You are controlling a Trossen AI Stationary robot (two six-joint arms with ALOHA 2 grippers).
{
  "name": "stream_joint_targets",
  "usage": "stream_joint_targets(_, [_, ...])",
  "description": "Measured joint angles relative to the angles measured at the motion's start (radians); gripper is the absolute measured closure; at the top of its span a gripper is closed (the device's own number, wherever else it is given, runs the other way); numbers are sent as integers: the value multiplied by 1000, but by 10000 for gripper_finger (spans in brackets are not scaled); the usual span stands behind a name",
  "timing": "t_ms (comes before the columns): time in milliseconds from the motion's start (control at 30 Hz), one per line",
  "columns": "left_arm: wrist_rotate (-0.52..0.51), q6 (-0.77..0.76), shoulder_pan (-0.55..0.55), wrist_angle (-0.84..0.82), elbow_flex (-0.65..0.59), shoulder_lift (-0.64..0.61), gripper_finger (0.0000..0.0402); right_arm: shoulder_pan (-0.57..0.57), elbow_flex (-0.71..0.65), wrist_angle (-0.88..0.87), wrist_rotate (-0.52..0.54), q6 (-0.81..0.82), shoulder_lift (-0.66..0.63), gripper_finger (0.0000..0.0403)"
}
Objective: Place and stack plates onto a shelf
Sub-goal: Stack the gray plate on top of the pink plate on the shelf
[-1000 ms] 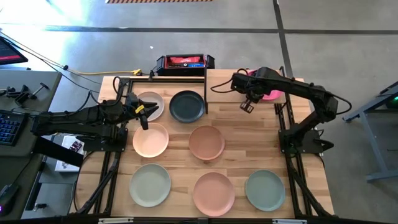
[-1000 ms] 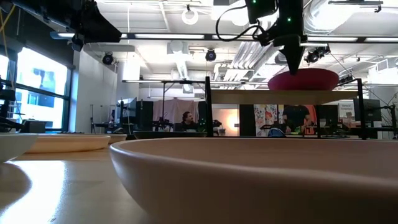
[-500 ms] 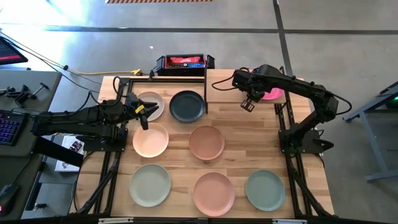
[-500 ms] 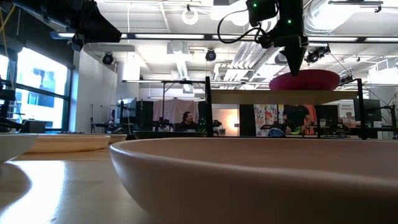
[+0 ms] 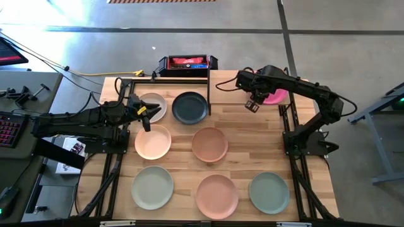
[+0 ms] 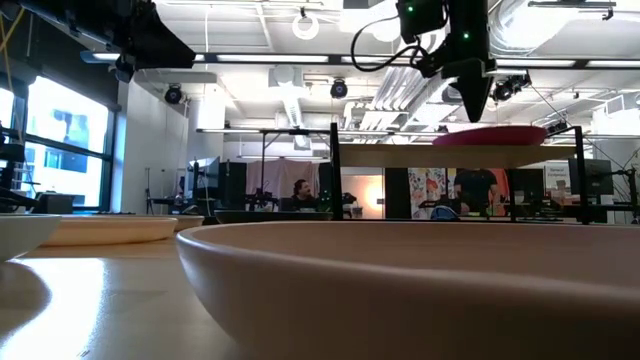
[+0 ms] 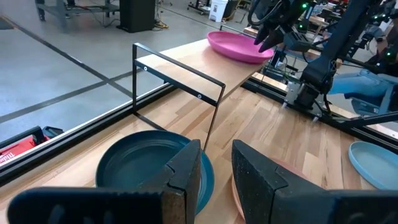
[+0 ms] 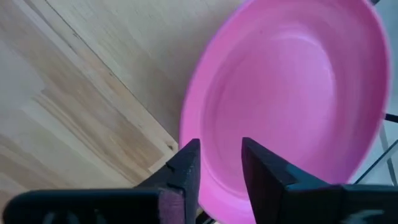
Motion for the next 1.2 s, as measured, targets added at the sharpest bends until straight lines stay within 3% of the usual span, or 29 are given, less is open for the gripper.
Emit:
stream_joint_targets(200, [0,-6,0,1,0,0,322,0,49,-14,-75,9,0,305])
stream_joint_targets(400, [11,-45,0,8,0,0,322,25,158,-62,-266,114,0,306])
stream_joint_targets(633, [59,-80,0,7,0,0,322,143,206,-72,-461,263,0,307])
stream_joint_targets(967, [139,-119,0,6,0,7,322,398,205,55,-468,543,0,307])
stream_joint_targets(1200, [240,-147,0,6,0,51,322,554,204,142,-345,743,0,307])
